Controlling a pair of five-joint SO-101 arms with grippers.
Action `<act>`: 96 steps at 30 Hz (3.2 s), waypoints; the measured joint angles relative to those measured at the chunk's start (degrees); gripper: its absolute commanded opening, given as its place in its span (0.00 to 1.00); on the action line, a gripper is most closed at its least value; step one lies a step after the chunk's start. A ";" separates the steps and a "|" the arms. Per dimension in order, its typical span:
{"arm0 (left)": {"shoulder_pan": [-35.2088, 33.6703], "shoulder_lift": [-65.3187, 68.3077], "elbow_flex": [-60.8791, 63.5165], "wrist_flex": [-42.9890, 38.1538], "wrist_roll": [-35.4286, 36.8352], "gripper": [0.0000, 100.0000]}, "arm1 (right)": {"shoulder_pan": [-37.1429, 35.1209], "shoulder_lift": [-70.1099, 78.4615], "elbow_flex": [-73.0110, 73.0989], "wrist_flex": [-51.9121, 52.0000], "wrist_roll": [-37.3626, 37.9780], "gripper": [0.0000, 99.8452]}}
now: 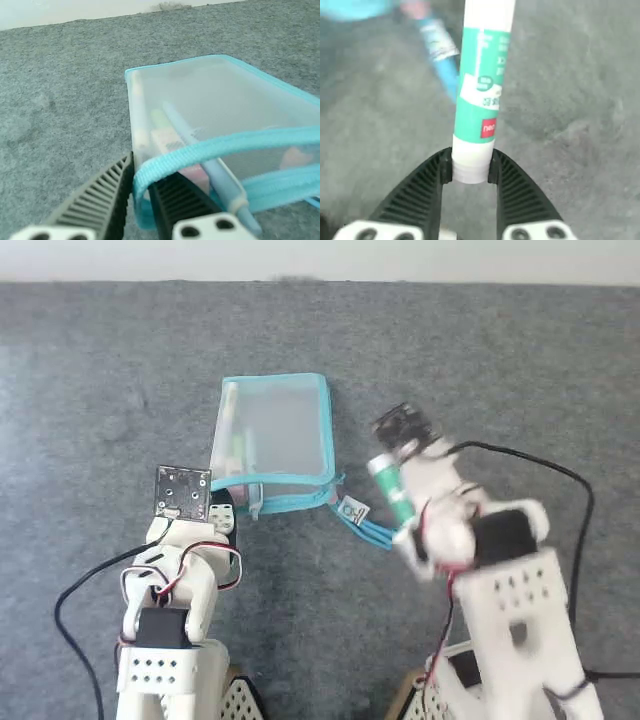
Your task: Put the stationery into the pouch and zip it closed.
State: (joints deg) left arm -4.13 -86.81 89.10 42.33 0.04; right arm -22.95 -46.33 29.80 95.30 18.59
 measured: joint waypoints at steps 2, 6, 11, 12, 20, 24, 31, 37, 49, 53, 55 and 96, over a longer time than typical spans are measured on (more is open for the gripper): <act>0.00 0.00 0.00 0.00 0.00 0.01 | -6.15 -0.79 -2.37 4.40 0.35 0.01; 0.00 0.00 0.00 0.00 0.00 0.01 | -16.79 1.85 -4.22 5.01 0.44 0.01; 0.00 0.00 0.00 0.00 0.00 0.01 | -22.59 11.60 -8.44 5.10 0.44 0.01; 0.00 0.00 0.00 0.00 0.00 0.01 | -22.77 14.07 -9.76 5.10 0.44 0.01; 0.00 0.00 0.00 0.00 0.00 0.01 | -22.59 33.14 -24.00 5.10 -1.67 0.01; 0.00 0.00 0.00 0.00 0.00 0.01 | -20.13 40.97 -31.38 5.10 -3.25 0.01; 0.09 0.00 0.00 0.00 -0.35 0.01 | -18.55 55.03 -46.07 5.10 -7.12 0.01; 1.14 0.00 0.44 0.00 -2.55 0.01 | -18.20 65.05 -58.20 5.10 -10.29 0.22; 1.76 0.00 1.05 0.00 -2.46 0.01 | -18.20 68.84 -67.69 5.10 -11.16 0.31; 0.97 -0.09 0.79 0.00 -2.64 0.01 | -17.32 62.15 -67.87 5.10 -11.16 0.31; -0.09 -0.09 -0.26 0.00 -2.64 0.01 | -16.70 57.23 -67.52 5.10 -11.16 0.31; -3.78 3.52 -4.40 -1.41 0.18 0.01 | -6.95 -3.08 36.66 -46.59 -13.36 0.31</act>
State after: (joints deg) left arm -7.91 -83.30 84.70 40.92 0.22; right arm -29.89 -49.41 66.46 48.70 5.23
